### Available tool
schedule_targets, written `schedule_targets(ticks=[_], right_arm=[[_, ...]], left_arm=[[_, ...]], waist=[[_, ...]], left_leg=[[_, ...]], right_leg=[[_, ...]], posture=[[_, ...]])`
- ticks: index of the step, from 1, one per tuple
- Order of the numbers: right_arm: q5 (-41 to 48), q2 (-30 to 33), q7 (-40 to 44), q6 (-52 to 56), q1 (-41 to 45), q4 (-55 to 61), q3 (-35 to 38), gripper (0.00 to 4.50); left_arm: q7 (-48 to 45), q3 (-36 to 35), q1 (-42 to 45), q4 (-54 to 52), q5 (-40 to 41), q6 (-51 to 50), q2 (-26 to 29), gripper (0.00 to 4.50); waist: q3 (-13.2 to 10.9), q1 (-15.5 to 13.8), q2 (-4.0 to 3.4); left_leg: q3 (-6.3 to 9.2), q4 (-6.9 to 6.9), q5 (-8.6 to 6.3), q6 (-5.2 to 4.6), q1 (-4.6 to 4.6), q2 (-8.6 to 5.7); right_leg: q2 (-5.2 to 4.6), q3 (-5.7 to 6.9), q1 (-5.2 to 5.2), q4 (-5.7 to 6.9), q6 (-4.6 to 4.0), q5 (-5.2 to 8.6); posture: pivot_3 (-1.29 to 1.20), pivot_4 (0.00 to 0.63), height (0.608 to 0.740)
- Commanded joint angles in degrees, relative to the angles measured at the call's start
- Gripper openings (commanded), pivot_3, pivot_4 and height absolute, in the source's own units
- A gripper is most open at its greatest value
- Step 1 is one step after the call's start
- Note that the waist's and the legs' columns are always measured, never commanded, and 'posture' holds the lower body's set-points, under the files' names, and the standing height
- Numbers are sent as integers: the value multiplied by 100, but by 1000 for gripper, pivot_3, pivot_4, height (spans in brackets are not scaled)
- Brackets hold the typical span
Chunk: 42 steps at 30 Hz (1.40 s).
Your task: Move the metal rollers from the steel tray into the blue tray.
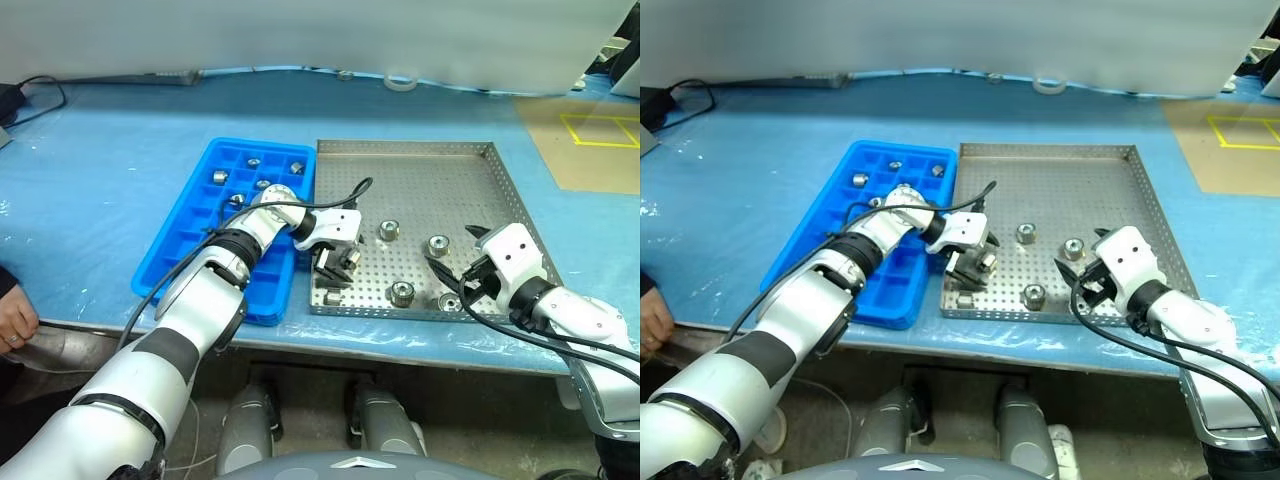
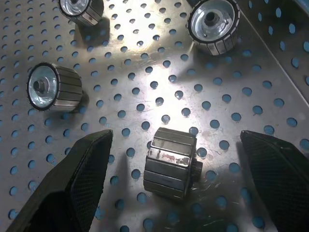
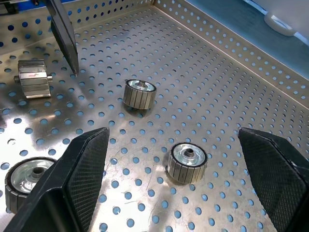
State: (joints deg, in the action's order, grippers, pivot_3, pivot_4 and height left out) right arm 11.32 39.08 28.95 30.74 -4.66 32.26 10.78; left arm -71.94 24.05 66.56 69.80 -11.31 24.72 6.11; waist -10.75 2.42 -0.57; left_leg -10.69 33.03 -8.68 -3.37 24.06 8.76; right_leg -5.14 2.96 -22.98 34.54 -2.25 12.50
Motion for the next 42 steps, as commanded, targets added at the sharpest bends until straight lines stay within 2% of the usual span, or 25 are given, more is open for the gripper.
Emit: schedule_targets(ticks=[1, 5, 6, 9, 11, 12, 15, 18, 23, 27, 32, 36, 37, 40, 42], right_arm=[[-152, 19, -129, -20, -26, 200, 167, 4457], [-176, 29, -164, 41, -101, 303, 270, 4457], [-179, 28, -170, 57, -138, 331, 301, 4485], [-192, 2, -181, 101, -271, 436, 347, 4500], [-199, -7, -188, 128, -309, 478, 344, 4500], [-203, -4, -194, 140, -304, 478, 341, 4500], [-240, 29, -207, 139, -214, 387, 337, 4500], [-247, 60, -172, 134, -104, 291, 328, 4500], [-228, 57, -90, 95, 158, 99, 237, 4500], [-220, 68, -5, 36, 320, -12, 196, 4500], [-54, 70, 233, 48, 533, -2, 138, 4500], [257, 142, 672, 106, 769, 118, -93, 4500], [342, 137, 751, 110, 944, 39, -112, 4500], [444, 129, 978, 43, 1611, -329, -355, 4500], [320, 92, 1114, -83, 2039, -602, -710, 4500]], left_arm=[[237, -61, 148, 87, -142, 12, -159, 4500], [583, -75, 148, 242, -308, -122, -304, 4500], [569, -91, 145, 266, -314, -150, -330, 4313], [300, -121, 87, 255, -280, -80, -299, 3561], [548, -106, 80, 271, -353, -123, -303, 2927], [530, -112, 74, 282, -353, -142, -301, 2927], [160, -171, -27, 247, -272, -83, -231, 2224], [624, -168, -49, 268, -425, -255, -224, 1289], [265, -663, -63, 139, 74, -530, -249, 1289], [670, -986, -62, 64, 213, -656, -160, 1287], [223, -1714, -78, -683, 1059, -955, -56, 1287], [40, -2113, -705, -2613, 1901, -2147, 165, 1287], [56, -2105, -1060, -3428, 2082, -2523, 255, 1287], [461, -2137, -2042, -5434, 2370, -3420, 597, 1287], [933, -2254, -2445, -6143, 2350, -3730, 794, 1287]], waist=[[0, 1, 0], [0, 18, 0], [0, 17, 0], [0, 29, 0], [0, 53, 0], [0, 69, 0], [0, 137, 1], [0, 171, 1], [-1, 165, 1], [0, 159, 1], [-1, 139, 0], [-1, 138, 0], [0, 142, -1], [-2, 152, -3], [-4, 120, -3]], left_leg=[[0, 0, -1, -1, 0, -1], [0, 3, -5, -9, 2, -4], [0, 3, -6, -10, 2, -4], [0, 3, -7, -12, 2, -3], [-1, 3, -7, -12, 2, -3], [0, 3, -7, -12, 2, -4], [0, 7, -9, -15, 2, -7], [0, 7, -11, -17, 1, -8], [0, 9, -11, -18, 1, -8], [0, 8, -14, -23, 8, -7], [0, 8, -7, -38, 19, -6], [-1, 7, -8, -43, 18, -7], [-2, 5, -9, -44, 17, -5], [-7, 2, -8, -43, 7, 1], [-7, 5, -7, -41, 3, 6]], right_leg=[[-1, 0, 1, -2, 0, 0], [-3, 0, 2, -6, 0, 0], [-3, 0, 2, -7, 0, 0], [-3, 0, 3, -8, 0, 0], [-3, 0, 3, -9, 0, 0], [-3, 0, 3, -10, 0, 0], [-6, 0, 8, -12, 1, 0], [-6, 1, 11, -16, 1, 0], [-6, 2, 12, -16, 1, 0], [-6, 4, 9, -19, 0, 0], [-7, 6, 0, -19, -1, -1], [-12, 6, 2, -20, -2, -1], [-12, 6, 2, -19, -2, -1], [-10, 4, -1, -9, -4, -1], [-6, 6, -2, 1, -4, -1]], posture=[[-546, 150, 740], [-570, 150, 740], [-573, 150, 740], [-579, 150, 740], [-579, 150, 740], [-576, 150, 740], [-566, 150, 740], [-546, 150, 740], [-523, 150, 740], [-499, 150, 740], [-467, 150, 740], [-424, 150, 740], [-400, 150, 740], [-346, 150, 740], [-302, 150, 740]])
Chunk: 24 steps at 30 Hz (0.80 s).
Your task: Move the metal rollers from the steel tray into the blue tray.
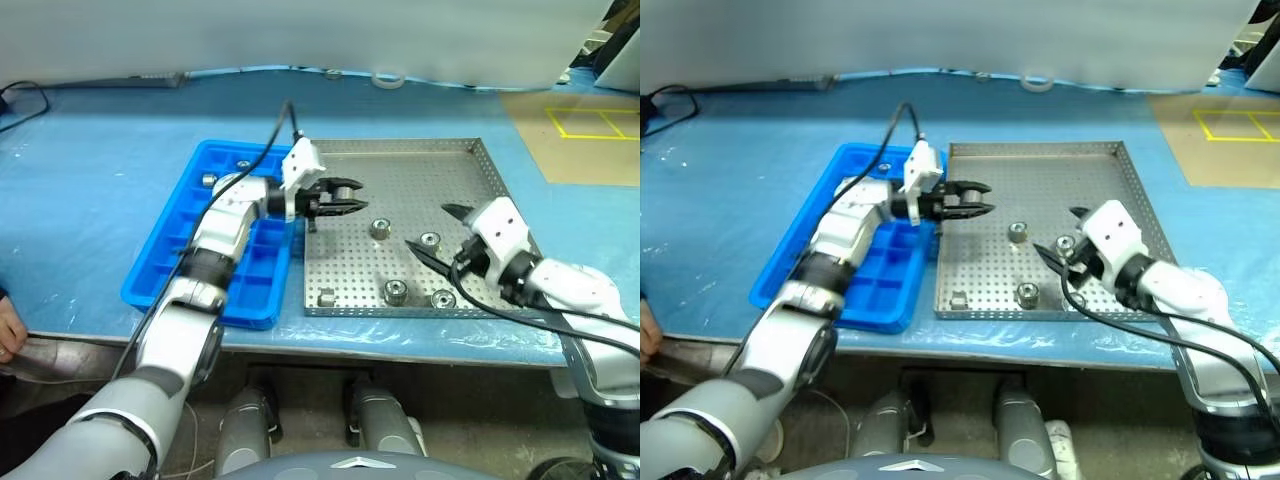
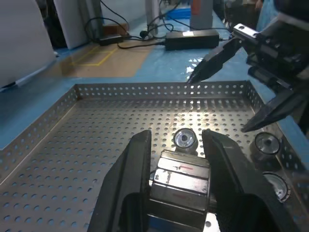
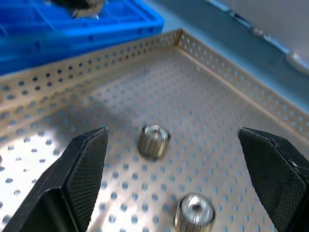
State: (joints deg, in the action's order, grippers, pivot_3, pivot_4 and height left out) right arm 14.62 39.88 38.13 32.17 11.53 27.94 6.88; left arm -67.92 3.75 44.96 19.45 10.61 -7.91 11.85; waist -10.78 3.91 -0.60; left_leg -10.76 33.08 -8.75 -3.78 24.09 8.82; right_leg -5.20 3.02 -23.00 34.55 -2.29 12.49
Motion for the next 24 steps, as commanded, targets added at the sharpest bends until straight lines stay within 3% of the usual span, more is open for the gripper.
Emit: schedule_targets(ticks=[1, 8, 13, 19, 24], right_arm=[[-91, -18, 274, -330, 615, -324, -515, 4500], [-202, -619, 904, -1019, 1886, -1448, -1518, 4500], [-386, -1113, 1195, -1547, 2637, -2366, -1911, 4500], [-547, -1261, 1451, -2011, 2921, -2966, -1987, 4500], [-630, -1295, 1502, -2186, 2935, -3179, -1972, 4500]], left_arm=[[804, -280, -436, -1345, 93, -565, 305, 1287], [2259, -805, -1167, -2074, -236, -658, 969, 1287], [3359, -994, -1395, -1910, -598, -490, 1011, 1287], [4341, -954, -1736, -1861, -985, -692, 917, 1287], [4771, -887, -2010, -1724, -1330, -589, 1066, 1287]], waist=[[-2, -52, 0], [-3, -330, -2], [-3, -570, -2], [-4, -873, 0], [-5, -945, 1]], left_leg=[[0, 0, 1, 8, -2, 1], [1, 0, 7, 45, -6, 4], [1, -14, 10, 49, 5, 5], [1, -10, 9, 47, 24, 3], [1, -8, 11, 52, 21, 5]], right_leg=[[0, 3, 1, 6, 0, 0], [0, 1, 0, 18, 0, 0], [1, 3, -15, 18, -1, 0], [-3, 6, -23, 15, -2, 1], [-3, 6, -24, 22, -2, 0]], posture=[[-286, 150, 740], [-67, 150, 740], [44, 150, 740], [104, 150, 740], [116, 150, 740]])
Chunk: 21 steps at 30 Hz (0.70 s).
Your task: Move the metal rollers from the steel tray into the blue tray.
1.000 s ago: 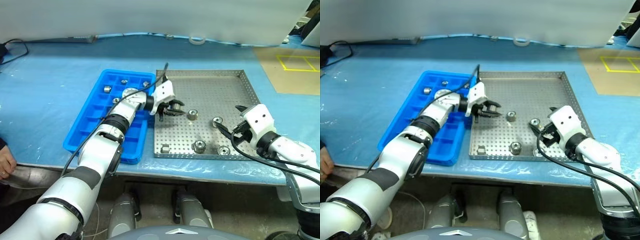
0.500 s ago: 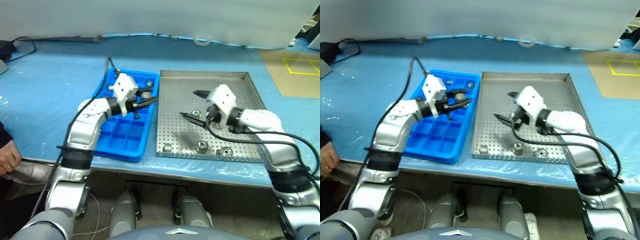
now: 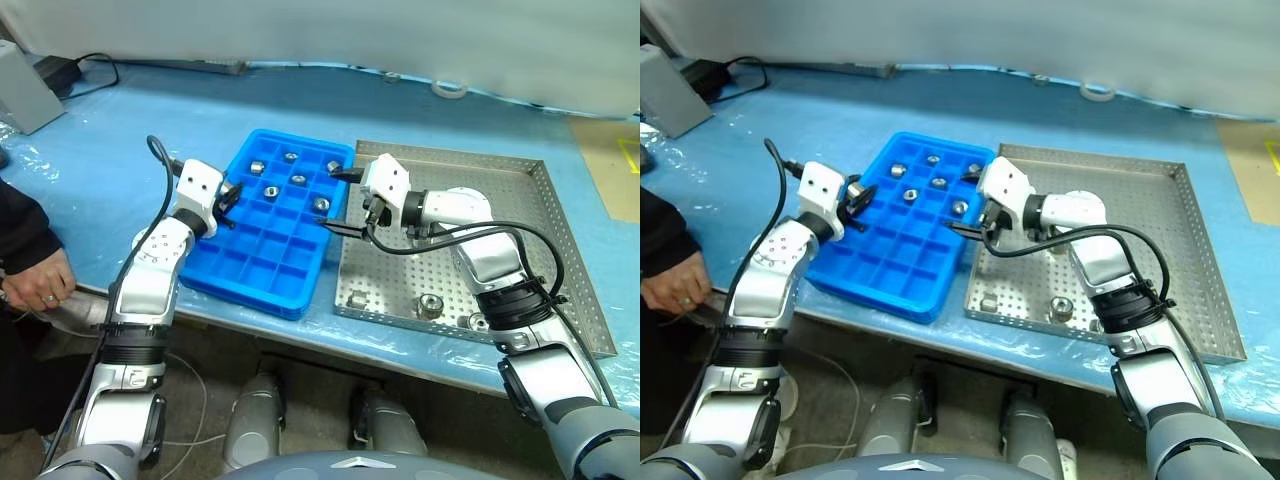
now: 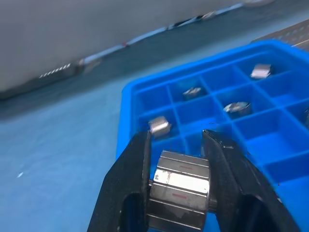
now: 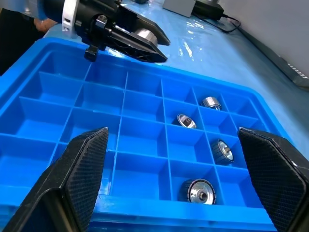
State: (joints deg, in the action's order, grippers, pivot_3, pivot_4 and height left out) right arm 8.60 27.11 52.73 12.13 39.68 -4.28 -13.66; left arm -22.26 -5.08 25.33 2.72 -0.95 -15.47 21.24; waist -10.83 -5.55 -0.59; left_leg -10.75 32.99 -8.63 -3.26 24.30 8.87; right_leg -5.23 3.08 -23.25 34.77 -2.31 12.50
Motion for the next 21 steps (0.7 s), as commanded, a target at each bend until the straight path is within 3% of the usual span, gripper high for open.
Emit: schedule_targets(ticks=[1, 12, 19, 21], right_arm=[[-29, -26, 47, -190, 115, 25, 86, 4500], [-158, 53, -96, -173, -113, 90, 162, 4500], [-181, 96, -201, -124, -212, 170, 207, 4500], [-192, 115, -243, -115, -221, 182, 234, 4500]], left_arm=[[222, 22, -74, -44, -184, 191, 126, 1287], [324, 222, 179, 347, -190, -221, 75, 1287], [267, 291, 468, 466, -164, -247, 154, 3573], [117, 308, 612, 452, -54, -180, 144, 3573]], waist=[[0, 3, 0], [0, 7, 0], [0, 14, 0], [0, 12, 0]], left_leg=[[0, 0, 1, 1, -1, 0], [1, -3, 2, 4, 0, 1], [2, -4, 4, 6, 0, 1], [1, -3, 4, 6, 0, 0]], right_leg=[[0, 0, 0, 0, 0, 0], [1, 0, -4, 0, 0, 0], [2, 0, -6, 2, 1, 0], [2, -1, -5, 1, 1, 0]], posture=[[113, 150, 740], [77, 150, 740], [36, 150, 740], [21, 150, 740]])
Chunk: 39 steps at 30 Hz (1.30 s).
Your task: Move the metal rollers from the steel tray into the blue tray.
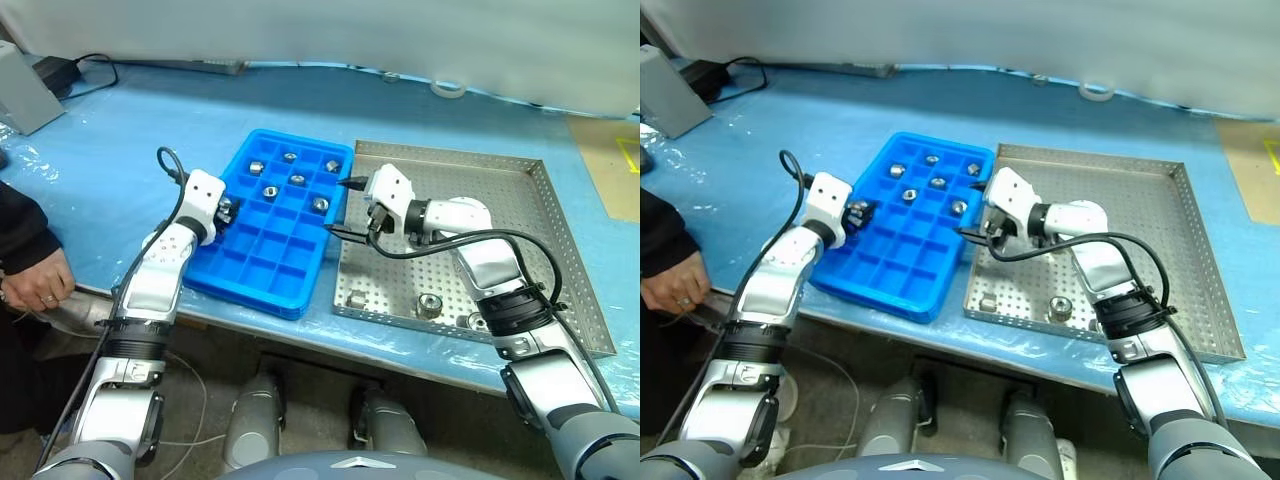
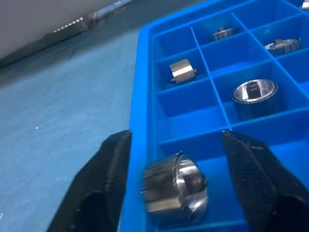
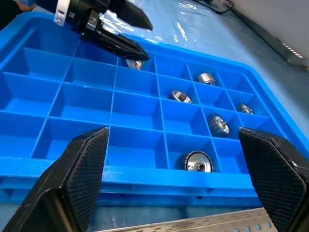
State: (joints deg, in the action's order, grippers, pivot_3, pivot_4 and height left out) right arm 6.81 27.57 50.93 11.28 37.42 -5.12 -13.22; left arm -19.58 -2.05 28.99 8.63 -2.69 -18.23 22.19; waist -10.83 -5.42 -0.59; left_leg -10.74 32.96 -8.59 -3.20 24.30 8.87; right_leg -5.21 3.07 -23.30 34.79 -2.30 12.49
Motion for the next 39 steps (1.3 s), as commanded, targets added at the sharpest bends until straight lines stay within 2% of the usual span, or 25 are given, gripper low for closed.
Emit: schedule_targets(ticks=[1, 5, 10, 13, 16, 18, 24, 30, 39], right_arm=[[-9, 83, -87, -18, -5, 284, 222, 4500], [132, 214, -111, 150, -102, 485, 465, 4500], [316, 633, -117, 498, -448, 932, 977, 4500], [387, 938, -358, 707, -812, 1243, 1493, 4500], [444, 1002, -711, 953, -1056, 1598, 1908, 4500], [515, 1022, -918, 1182, -1289, 1988, 2178, 4500], [579, 1195, -1269, 1729, -2193, 3047, 2711, 4500], [598, 1221, -1588, 2191, -2898, 3823, 3199, 4500], [635, 1172, -1865, 2395, -3446, 4155, 3511, 4500]], left_arm=[[-246, 9, 326, -143, 194, 143, 38, 3573], [-716, -12, 654, -123, 634, 201, -76, 3573], [-1737, 333, 1038, 94, 1110, 479, -300, 3573], [-1903, 743, 1731, 1268, 904, 870, -834, 3573], [-1906, 983, 2431, 2499, 712, 1368, -1443, 3573], [-1987, 941, 2957, 3385, 802, 1567, -1973, 3573], [-2174, 825, 3913, 5231, 721, 2032, -2813, 3573], [-2217, 981, 4137, 5891, 315, 2402, -2992, 3573], [-1686, 969, 4080, 6319, -54, 2072, -3094, 3573]], waist=[[0, -1, 0], [0, 3, 0], [0, 15, 0], [0, 12, 0], [0, 145, 2], [-1, 232, 3], [1, 611, 1], [2, 945, -2], [2, 1167, -2]], left_leg=[[0, 0, 0, 0, 0, 0], [0, 0, 0, 0, 2, -1], [-2, 0, 0, -1, 1, -1], [-5, 2, 1, -2, 1, -2], [-37, 6, -3, -12, -14, -3], [-43, 10, -7, -20, -13, -6], [-63, 8, -21, -71, -6, -4], [-67, 9, -26, -75, -7, -3], [-67, 25, -38, -90, -2, -14]], right_leg=[[0, 0, 0, 0, 0, 0], [0, 0, 0, -1, 0, 0], [0, -2, 0, -3, 0, 0], [-1, -2, 6, -2, 0, 0], [-9, -23, 10, -3, 3, -2], [-10, -27, 10, -7, 5, -3], [-10, -30, 1, -20, 15, 3], [-7, -29, 0, -25, 31, 13], [-12, -29, 21, -53, 37, 14]], posture=[[17, 150, 740], [-35, 150, 740], [-132, 150, 740], [-196, 150, 740], [-286, 150, 740], [-337, 150, 740], [-484, 150, 740], [-590, 150, 740], [-616, 150, 740]])
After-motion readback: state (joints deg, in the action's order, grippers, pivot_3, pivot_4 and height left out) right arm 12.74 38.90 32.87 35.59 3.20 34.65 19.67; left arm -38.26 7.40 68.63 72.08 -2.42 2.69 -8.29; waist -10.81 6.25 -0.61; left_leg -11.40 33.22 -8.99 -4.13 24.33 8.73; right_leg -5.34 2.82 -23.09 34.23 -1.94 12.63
